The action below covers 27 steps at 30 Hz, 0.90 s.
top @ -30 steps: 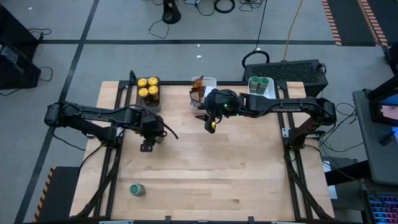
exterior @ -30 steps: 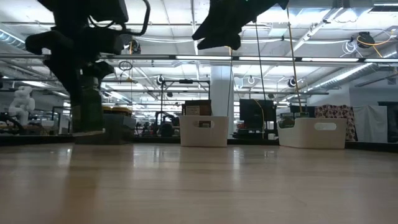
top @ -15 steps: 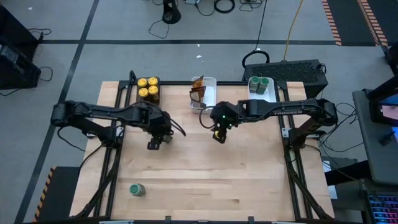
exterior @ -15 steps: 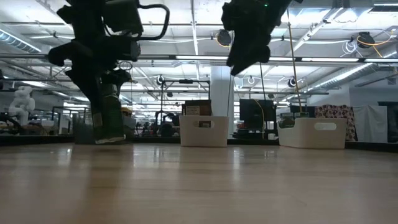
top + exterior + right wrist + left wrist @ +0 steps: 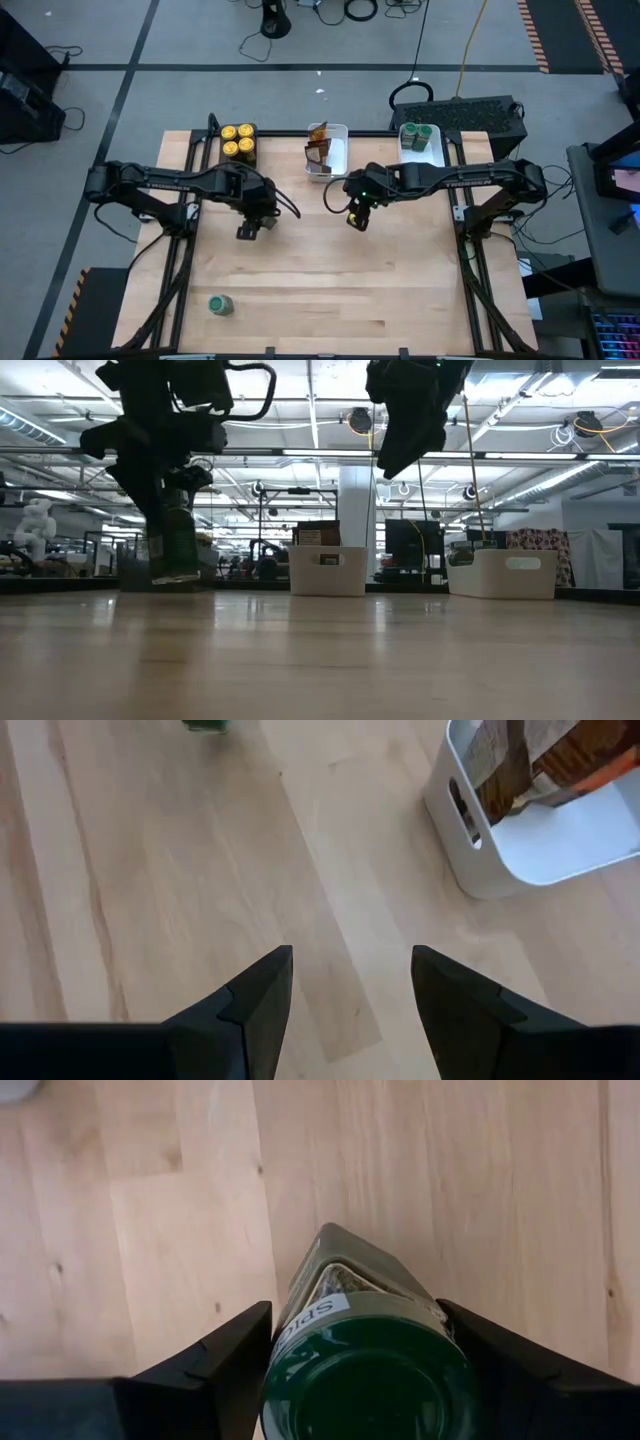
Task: Sort spices by type
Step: Put the top green seasoning bottle into the right white bin
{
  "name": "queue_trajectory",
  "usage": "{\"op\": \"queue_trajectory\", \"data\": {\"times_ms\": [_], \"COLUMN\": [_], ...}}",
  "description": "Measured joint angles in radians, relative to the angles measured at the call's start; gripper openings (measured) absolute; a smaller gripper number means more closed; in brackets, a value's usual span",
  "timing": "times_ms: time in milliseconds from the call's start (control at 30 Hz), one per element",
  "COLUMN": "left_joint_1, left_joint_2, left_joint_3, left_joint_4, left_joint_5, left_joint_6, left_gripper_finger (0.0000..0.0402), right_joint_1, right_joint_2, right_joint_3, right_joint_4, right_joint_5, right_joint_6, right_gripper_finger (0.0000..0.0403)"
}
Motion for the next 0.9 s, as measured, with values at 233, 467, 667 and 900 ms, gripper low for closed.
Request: {"op": "queue_trajectory", "data": {"times_ms": [233, 467, 667, 900], "left_joint_1": [-0.002, -0.002, -0.002, -0.002], "left_joint_2": [0.000, -0.005, -0.076, -0.172], "left_joint_3": [0.000, -0.035, -0.078, -0.111], "left_joint_4": [-0.084, -0.115, -0.140, -0.149], "left_joint_5": [0.008, 0.067, 0.071, 0.028], "left_joint_6": [-0.027, -0.022, -0.037, -0.055], "left_gripper_finger": [0.0254, 0.0254, 0.0254, 0.0254], "right_joint_1": [-0.007, -0.027, -0.044, -0.063], "right_joint_2": [0.000, 0.000, 0.000, 0.001], "right_joint_3": [0.000, 0.000, 0.000, 0.000], "right_joint_4": [0.108, 0.225, 0.235, 0.321], "right_joint_5": [0.029, 0.029, 0.029, 0.029], "right_joint_6": [-0.038, -0.059, -0.059, -0.059], "right_gripper_finger": [0.0187, 0.0187, 0.0187, 0.0187]}}
